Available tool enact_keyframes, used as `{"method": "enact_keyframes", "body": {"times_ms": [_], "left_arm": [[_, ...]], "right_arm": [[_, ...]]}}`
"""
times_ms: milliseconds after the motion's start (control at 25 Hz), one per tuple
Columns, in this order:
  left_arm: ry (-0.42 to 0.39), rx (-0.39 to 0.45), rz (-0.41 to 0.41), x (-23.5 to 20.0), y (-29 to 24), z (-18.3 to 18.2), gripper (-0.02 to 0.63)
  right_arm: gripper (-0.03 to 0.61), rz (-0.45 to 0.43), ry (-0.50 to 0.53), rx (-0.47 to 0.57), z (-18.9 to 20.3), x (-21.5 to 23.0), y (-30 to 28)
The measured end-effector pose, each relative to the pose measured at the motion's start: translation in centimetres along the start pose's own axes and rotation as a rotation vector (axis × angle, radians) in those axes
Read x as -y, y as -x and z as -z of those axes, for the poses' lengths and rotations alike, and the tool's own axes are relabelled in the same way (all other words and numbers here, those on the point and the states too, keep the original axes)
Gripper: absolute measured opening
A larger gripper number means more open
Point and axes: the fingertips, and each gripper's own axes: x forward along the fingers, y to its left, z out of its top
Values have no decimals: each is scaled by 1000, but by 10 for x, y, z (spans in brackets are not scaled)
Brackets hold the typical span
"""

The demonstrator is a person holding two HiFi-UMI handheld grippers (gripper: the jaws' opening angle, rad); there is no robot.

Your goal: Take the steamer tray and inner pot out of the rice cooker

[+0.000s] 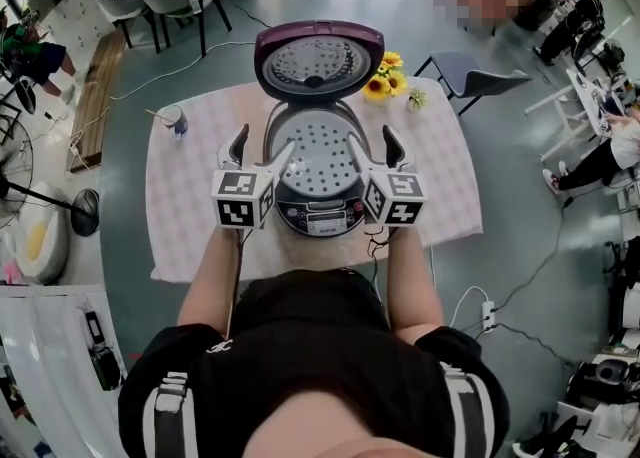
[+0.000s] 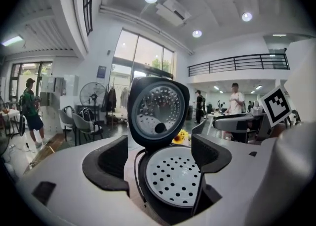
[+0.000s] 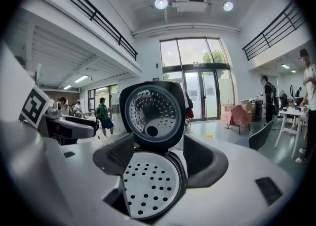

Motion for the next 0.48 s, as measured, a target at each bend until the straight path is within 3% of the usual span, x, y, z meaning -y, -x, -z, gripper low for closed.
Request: {"method": "enact_keyframes", "body": {"times_ms": [480], "left_arm": [[23, -249, -58, -16, -43, 57, 376]], "right_arm": [[291, -12, 43, -300, 51, 20, -45]]}}
